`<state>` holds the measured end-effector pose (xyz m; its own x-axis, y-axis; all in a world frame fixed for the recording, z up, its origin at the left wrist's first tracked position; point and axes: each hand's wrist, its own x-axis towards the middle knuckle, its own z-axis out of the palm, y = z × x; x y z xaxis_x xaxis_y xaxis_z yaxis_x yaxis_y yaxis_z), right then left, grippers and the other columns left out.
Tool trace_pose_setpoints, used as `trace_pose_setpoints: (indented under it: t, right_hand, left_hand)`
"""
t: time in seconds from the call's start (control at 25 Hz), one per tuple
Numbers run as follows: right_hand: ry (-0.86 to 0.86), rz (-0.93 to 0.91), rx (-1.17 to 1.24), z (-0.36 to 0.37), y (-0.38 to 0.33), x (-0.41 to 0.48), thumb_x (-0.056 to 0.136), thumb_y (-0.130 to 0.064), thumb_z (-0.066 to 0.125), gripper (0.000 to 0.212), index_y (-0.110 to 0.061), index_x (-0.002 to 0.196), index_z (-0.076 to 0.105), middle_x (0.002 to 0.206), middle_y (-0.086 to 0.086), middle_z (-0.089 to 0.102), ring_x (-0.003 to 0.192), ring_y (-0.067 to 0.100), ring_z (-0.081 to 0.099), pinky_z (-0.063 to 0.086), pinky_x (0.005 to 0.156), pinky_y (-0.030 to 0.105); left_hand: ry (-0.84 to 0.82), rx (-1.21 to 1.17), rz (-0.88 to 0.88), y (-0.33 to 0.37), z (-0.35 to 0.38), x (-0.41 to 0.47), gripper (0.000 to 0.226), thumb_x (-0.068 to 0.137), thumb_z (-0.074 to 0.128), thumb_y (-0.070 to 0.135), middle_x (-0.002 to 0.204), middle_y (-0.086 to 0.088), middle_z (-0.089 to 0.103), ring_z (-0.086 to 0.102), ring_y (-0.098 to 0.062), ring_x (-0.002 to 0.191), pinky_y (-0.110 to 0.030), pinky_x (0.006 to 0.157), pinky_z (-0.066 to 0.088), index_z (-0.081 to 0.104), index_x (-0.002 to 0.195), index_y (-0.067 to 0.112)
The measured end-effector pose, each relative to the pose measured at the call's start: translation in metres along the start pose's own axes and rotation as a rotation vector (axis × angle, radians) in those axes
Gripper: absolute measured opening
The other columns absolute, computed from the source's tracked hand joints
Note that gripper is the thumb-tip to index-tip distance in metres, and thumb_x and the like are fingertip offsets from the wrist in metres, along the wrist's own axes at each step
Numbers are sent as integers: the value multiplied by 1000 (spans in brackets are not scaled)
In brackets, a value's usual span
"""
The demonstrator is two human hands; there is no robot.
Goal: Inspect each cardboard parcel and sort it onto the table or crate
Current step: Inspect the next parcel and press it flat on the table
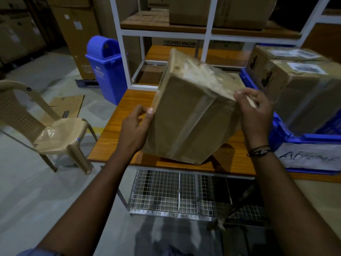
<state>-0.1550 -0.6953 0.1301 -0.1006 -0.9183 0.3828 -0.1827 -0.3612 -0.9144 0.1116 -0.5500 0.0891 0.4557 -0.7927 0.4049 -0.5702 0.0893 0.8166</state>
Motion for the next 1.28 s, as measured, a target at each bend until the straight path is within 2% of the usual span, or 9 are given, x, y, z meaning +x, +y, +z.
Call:
trace_pose_setpoints:
  t: [0.08,0.24,0.44,0.56,0.64,0.88,1.04,1.2,1.28]
  right_hand:
    - [4,-120,-101,8,-2,0,85,-65,63,56,-21,118,73,129,12,58,109,10,60,48,87,12]
    - [63,-269,-116,23,6,-27,103,-48,55,53,-7,137,57,138,13,54,123,10,53,39,95,6]
    - [-32,-43,-139,26,67,-69,103,-67,40,74,-2,137,49,128,10,56,120,20,55,48,101,46]
    - [-84,6,-70,21,75,-74,105,-43,55,49,-8,139,51,118,-17,55,102,-14,53,50,88,26]
    - [-90,-48,-73,18,69,-65,103,-33,63,40,-11,135,54,121,-10,61,108,-3,58,51,87,20]
    - [-177,5,197,-8,44,-30,99,-28,59,30,-17,127,61,119,3,70,107,16,66,54,89,34]
    - [-250,-20,259,-20,34,-16,109,-9,48,27,2,131,59,114,-16,72,102,0,67,53,87,21]
    - [-326,42,350,-25,15,-20,80,-60,76,47,-19,92,54,66,-25,66,65,-10,60,49,67,13]
    - [-334,21,349,-24,7,-21,69,-66,77,54,-22,90,53,65,-23,67,63,-9,61,50,65,13]
  left_hand:
    - [-17,-97,-61,-8,11,-9,26,110,46,43,79,15,59,59,2,76,-18,68,44,54,89,30]
    - [-102,-292,-270,-35,21,-25,34,99,42,70,101,7,69,70,-17,97,-46,78,53,55,98,38]
    - [-138,-346,-308,-41,25,-39,49,92,44,75,120,11,71,70,-14,113,-52,95,56,54,119,35]
    - [-105,-335,-306,-37,26,-33,47,92,42,75,114,15,71,69,-13,112,-56,95,57,56,115,36]
    - [-98,-293,-286,-32,23,-25,42,93,41,75,110,14,70,69,-15,109,-60,93,57,57,110,41]
    - [-111,-281,-149,11,-5,-2,51,106,33,59,124,12,69,67,-4,110,-22,79,56,59,141,30]
    - [-149,-346,-152,36,-19,8,55,109,24,58,120,9,75,70,-10,113,-35,95,58,67,134,35]
    - [-215,-436,-153,45,-26,11,52,101,25,67,125,-7,72,66,-32,122,-66,107,46,73,109,50]
    - [-228,-471,-171,44,-28,13,56,102,21,65,125,-12,71,65,-38,121,-71,107,43,73,109,46]
